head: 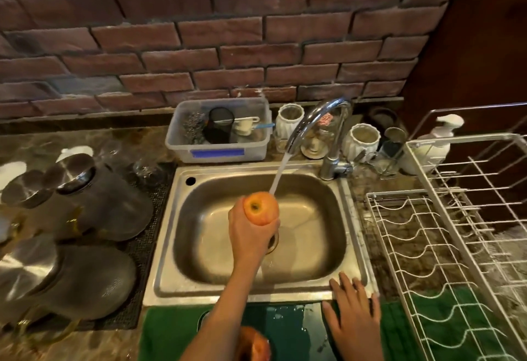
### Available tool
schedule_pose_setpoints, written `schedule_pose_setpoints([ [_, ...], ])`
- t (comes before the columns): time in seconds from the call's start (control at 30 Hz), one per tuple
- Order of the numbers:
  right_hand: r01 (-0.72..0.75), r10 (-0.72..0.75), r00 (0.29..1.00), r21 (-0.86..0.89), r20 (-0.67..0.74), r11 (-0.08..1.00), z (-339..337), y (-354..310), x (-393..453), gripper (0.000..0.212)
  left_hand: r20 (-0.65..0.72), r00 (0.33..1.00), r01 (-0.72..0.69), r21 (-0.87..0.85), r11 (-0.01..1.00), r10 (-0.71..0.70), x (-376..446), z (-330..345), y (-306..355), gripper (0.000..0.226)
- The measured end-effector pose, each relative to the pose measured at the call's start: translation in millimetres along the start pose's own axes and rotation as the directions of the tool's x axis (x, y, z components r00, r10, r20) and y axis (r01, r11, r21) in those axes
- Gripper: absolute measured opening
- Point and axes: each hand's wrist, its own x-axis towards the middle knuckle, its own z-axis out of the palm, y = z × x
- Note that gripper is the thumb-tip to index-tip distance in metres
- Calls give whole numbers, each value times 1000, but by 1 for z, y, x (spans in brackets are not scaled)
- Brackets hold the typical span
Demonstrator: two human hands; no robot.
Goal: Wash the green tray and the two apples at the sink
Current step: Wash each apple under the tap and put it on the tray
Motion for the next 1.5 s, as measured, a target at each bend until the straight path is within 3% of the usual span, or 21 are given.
schedule_pose_setpoints([
  [0.17, -35, 39, 999, 132, -29, 991, -9, -5, 8, 52, 23, 999, 29, 35, 999, -30, 13, 8, -2, 99],
  [0.23, 30, -2, 997, 342, -81, 939, -25, -19, 18, 52, 37, 999, 32, 49, 998, -33, 16, 10, -2, 98],
  [0.3, 47, 2, 997, 638, -76, 769, -60, -45, 34, 41, 60, 998, 35, 42, 998, -38, 17, 13, -3, 97],
  [0.37, 38, -46, 999, 811, -15, 583, -95, -78, 59, 32, 96, 993, 77, -19, 997, -75, 18, 14, -1, 97],
  [0.43, 42, -111, 994, 874, 14, 484, -118, -111, 86, 27, 161, 977, 164, -162, 973, -138, 19, 11, 4, 90],
  [0.53, -67, -153, 982, 963, 110, 261, -128, -148, 117, 24, 249, 951, 269, -377, 886, -183, 17, 12, 13, 76],
  [0.63, -153, -128, 977, 980, 169, 123, -127, -167, 128, 25, 246, 947, 298, -432, 851, -206, 16, 16, 14, 88],
  [0.8, -254, 54, 967, 959, 249, 129, -130, -177, 137, 21, 254, 955, 223, -263, 939, -155, 29, 19, 18, 97],
  [0.9, -291, 1, 956, 942, 295, 166, -137, -175, 135, 21, 272, 957, 172, -253, 952, -100, 36, 16, 20, 56],
  [0.97, -212, -109, 967, 963, 232, 167, -137, -171, 131, 18, 246, 965, 180, -354, 918, -94, 37, 15, 23, 28],
  [1.03, -114, -210, 965, 970, 160, 214, -131, -168, 126, 27, 197, 963, 259, -461, 849, -187, 35, 16, 31, 16],
  [1.1, -43, -282, 952, 962, 122, 269, -122, -166, 121, 47, 178, 908, 411, -559, 720, -380, 36, 20, 38, 21],
  [1.2, 22, -228, 972, 955, 48, 297, -119, -169, 118, 41, 219, 846, 520, -539, 663, -486, 35, 21, 42, 27],
  [1.3, -73, -111, 988, 955, 109, 286, -129, -174, 122, 22, 226, 906, 423, -513, 747, -358, 30, 20, 34, 29],
  [1.43, -393, -47, 917, 917, 396, 63, -135, -172, 125, 40, 234, 970, 166, -418, 893, -70, 33, 14, 26, 31],
  [1.5, -414, -83, 902, 903, 424, 112, -133, -170, 123, 53, 186, 977, 182, -445, 877, -109, 38, 13, 30, 19],
])
